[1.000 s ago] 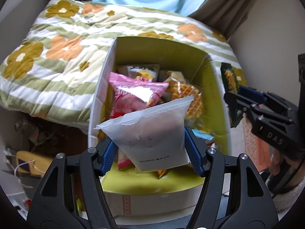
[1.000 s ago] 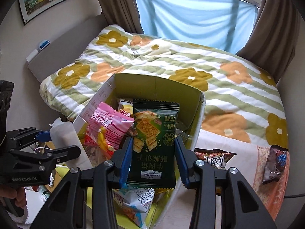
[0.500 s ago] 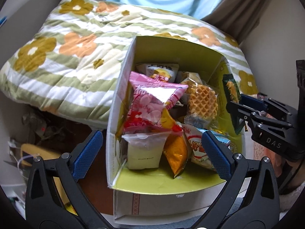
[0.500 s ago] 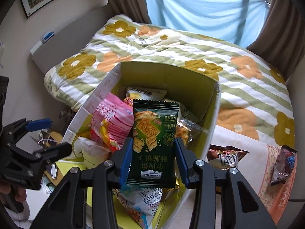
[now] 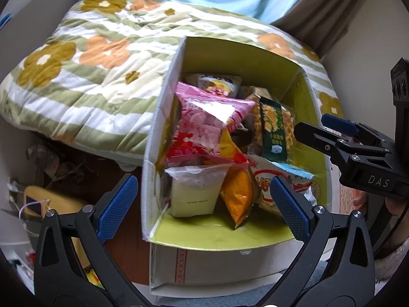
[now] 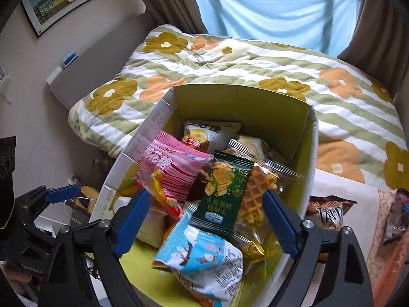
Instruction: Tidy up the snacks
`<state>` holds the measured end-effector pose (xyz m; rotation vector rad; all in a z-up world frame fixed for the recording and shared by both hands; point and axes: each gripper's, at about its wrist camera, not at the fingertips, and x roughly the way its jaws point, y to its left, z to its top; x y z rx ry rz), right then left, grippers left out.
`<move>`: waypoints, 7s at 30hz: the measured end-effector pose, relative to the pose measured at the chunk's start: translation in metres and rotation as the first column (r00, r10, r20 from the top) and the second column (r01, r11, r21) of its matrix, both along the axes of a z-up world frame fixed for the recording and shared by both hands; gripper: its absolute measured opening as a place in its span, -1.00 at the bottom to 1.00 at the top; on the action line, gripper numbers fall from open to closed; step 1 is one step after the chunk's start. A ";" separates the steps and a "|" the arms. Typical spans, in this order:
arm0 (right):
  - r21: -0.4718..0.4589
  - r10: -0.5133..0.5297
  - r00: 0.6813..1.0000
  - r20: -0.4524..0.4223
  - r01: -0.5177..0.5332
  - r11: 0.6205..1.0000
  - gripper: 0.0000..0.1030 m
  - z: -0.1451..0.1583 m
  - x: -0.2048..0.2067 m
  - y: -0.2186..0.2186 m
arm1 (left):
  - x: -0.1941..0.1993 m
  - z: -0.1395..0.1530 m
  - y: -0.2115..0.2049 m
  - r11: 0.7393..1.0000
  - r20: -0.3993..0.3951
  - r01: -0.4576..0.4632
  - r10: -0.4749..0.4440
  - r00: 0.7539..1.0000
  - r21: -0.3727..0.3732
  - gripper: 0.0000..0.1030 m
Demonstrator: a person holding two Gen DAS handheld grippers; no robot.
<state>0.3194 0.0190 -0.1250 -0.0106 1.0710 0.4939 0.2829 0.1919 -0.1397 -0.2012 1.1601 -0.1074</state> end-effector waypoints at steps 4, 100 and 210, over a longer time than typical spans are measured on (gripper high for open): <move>-0.014 -0.023 1.000 0.005 0.023 1.000 0.69 0.006 -0.004 -0.005 | 0.003 0.003 -0.008 1.000 0.019 0.030 -0.030 0.999 -0.009 0.99; -0.091 -0.212 0.976 0.051 0.216 0.972 0.01 -0.053 0.035 -0.370 | 0.092 -0.016 -0.334 0.982 0.067 0.072 -0.085 0.994 0.174 0.14; -0.002 -0.437 0.749 0.498 0.505 0.863 0.99 0.146 -0.325 -0.191 | -0.285 0.174 -0.139 0.987 0.574 -0.011 -0.083 0.814 0.158 0.99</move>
